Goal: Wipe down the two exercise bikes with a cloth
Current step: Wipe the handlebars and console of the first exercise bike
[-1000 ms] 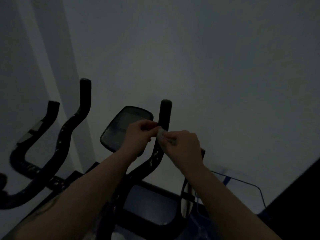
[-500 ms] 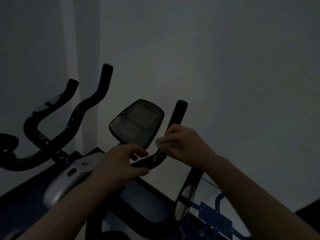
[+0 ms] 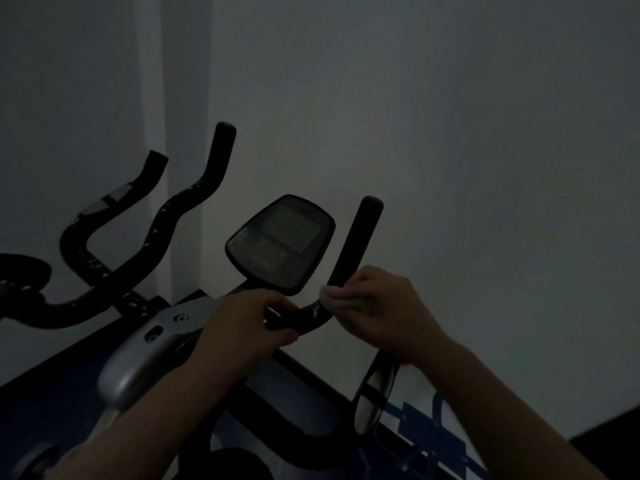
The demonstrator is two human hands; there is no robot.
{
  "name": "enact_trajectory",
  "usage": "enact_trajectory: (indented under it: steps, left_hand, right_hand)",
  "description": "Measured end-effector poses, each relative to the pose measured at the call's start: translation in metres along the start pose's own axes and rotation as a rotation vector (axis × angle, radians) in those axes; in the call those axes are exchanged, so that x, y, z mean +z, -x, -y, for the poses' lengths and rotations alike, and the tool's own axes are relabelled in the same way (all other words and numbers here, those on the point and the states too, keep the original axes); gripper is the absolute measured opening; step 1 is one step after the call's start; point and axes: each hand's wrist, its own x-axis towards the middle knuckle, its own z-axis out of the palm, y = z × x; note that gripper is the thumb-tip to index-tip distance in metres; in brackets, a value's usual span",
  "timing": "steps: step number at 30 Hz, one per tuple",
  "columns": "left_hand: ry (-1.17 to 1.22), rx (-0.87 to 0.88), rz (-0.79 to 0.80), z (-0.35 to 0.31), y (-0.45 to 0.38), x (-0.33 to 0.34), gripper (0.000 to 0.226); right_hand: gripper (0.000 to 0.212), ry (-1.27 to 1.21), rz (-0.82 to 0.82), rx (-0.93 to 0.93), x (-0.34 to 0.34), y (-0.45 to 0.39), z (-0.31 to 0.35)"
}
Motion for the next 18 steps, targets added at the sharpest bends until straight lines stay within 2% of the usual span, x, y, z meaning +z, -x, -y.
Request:
enact_trajectory:
  steps: [2, 4, 6, 8, 12, 13, 15, 17, 18]
  left_hand:
    - [0.002, -0.011, 0.010, -0.001, -0.001, -0.001, 0.027]
    - [0.006, -0.018, 0.011, -0.001, 0.000, -0.002, 0.027]
    - [0.022, -0.017, -0.003, -0.001, 0.001, -0.002, 0.025]
    - [0.028, -0.015, -0.001, -0.001, 0.001, -0.001, 0.024]
    - [0.021, -0.028, -0.008, 0.001, 0.000, 0.002, 0.027]
    - [0.020, -0.030, -0.013, 0.000, 0.001, 0.002, 0.029]
    - [-0.009, -0.028, -0.020, -0.003, 0.003, 0.003, 0.032]
    - [-0.018, -0.040, -0.034, -0.006, 0.004, 0.003, 0.032]
    - [-0.014, -0.044, -0.043, -0.007, 0.005, 0.003, 0.031]
  right_hand:
    - [0.014, 0.125, 0.121, -0.013, -0.017, -0.007, -0.002]
    - [0.016, 0.183, -0.004, -0.017, -0.019, -0.015, -0.005]
    - [0.018, 0.140, -0.143, 0.021, -0.002, -0.017, -0.002]
    - [0.020, 0.047, -0.178, 0.074, 0.019, -0.008, 0.004]
    - [0.017, -0.047, -0.066, 0.108, 0.006, 0.014, 0.004]
    - [0.016, -0.016, -0.066, 0.097, -0.003, 0.012, 0.002]
    - [0.014, 0.076, -0.204, 0.032, -0.017, -0.002, -0.002]
    - [0.013, 0.294, -0.333, -0.096, -0.019, -0.025, -0.003]
    - [0.013, 0.424, -0.320, -0.151, -0.014, -0.035, -0.003]
